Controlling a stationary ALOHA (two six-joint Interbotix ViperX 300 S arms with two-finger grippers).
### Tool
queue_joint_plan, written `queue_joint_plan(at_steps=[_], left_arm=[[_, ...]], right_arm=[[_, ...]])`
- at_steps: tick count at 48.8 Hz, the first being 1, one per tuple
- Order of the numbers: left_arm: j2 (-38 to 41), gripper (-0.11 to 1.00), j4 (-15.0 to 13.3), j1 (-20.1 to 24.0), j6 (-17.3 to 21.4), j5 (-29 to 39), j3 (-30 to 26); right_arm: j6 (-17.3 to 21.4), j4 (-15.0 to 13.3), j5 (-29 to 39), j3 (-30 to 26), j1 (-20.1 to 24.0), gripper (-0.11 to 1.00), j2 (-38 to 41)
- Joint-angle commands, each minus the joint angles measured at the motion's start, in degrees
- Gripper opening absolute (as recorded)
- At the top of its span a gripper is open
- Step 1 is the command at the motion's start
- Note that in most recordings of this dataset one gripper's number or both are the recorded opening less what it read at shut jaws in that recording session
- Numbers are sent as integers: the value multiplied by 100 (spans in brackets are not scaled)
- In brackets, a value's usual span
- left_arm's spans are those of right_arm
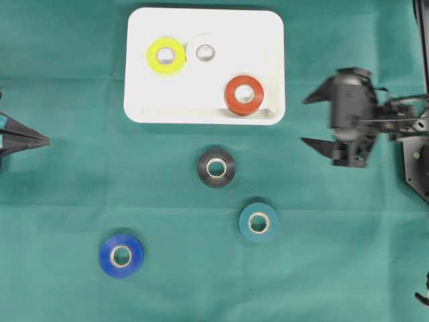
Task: Put the tape into the white case with the right arm.
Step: 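Open the right gripper and withdraw it to the right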
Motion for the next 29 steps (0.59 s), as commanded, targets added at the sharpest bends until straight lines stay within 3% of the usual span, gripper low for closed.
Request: queue_joint_plan(at_steps=[1, 16, 29], left_arm=[[44, 0, 0, 9, 9, -62, -62], [53, 0, 0, 9, 9, -62, -62], [62, 0, 0, 0, 9, -62, -70]], right_arm=[[149, 18, -53, 272, 9, 72, -545], [475, 18, -88, 1239, 9, 71, -2197], [475, 18, -492, 1459, 53, 70, -2417]])
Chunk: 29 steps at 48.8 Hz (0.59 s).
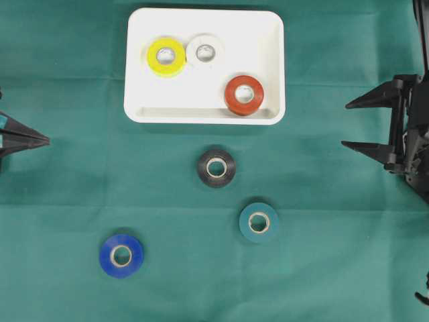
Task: Put the tape into the white case with the right arm.
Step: 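Open the right gripper and withdraw it to the right, then move the right gripper over the teal tape roll and lower it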
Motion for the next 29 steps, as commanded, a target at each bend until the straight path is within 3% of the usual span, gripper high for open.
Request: queue_joint_plan(at_steps=[1, 7, 19, 29], left_arm=[[62, 0, -9, 0, 9, -53, -62], [62, 0, -9, 0, 9, -53, -70], [62, 0, -9, 0, 9, -53, -62], [62, 0, -9, 0, 9, -53, -62]], right_arm=[[9, 9, -141, -44, 62, 70, 97], [9, 9, -290, -26, 316, 70, 281], [18, 9, -483, -18, 1266, 70, 545], [18, 9, -492, -9, 1600, 70, 606]])
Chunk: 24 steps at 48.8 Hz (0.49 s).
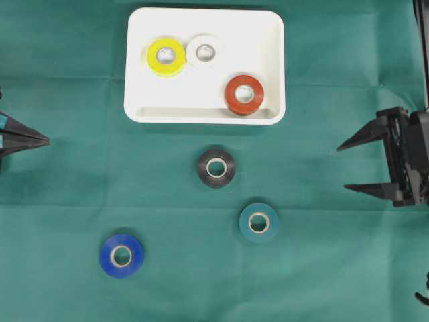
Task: Put the tape into the white case with the right arm.
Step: 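Move the right gripper over the teal tape roll and lower it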
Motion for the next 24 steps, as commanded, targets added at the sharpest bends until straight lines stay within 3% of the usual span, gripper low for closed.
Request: queue_joint_plan(at_steps=[1, 24], left_arm=[[62, 0, -9, 9, 9, -53, -62], [62, 0, -9, 9, 9, -53, -62]], right_arm=[[9, 9, -44, -53, 70, 70, 62], [9, 0, -44, -62, 70, 70, 97]])
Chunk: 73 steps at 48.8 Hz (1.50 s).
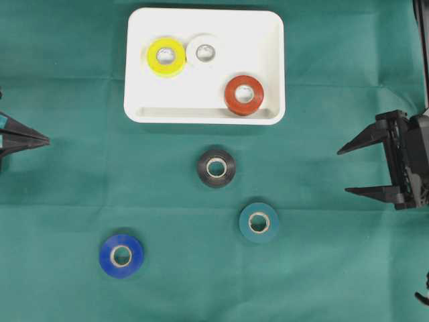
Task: Put the tape into the white case with the right arm.
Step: 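Move the right gripper over the teal tape roll and lower it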
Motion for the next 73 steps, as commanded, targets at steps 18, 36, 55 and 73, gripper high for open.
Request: queue_joint_plan(at_steps=[18, 36, 55, 73], left_arm=[[62, 0, -9, 0, 9, -62, -62], [62, 0, -9, 0, 9, -62, -62], [53, 0, -9, 9, 9, -62, -53], [44, 0, -9, 0, 0, -62, -53]], right_arm=[[-9, -26, -360, -439, 18, 70, 940], [-70, -97, -923, -1477, 44, 70, 2663], [-62, -97, -1362, -2610, 149, 70, 4219], [-70, -97, -1187, -3120, 149, 70, 4825]])
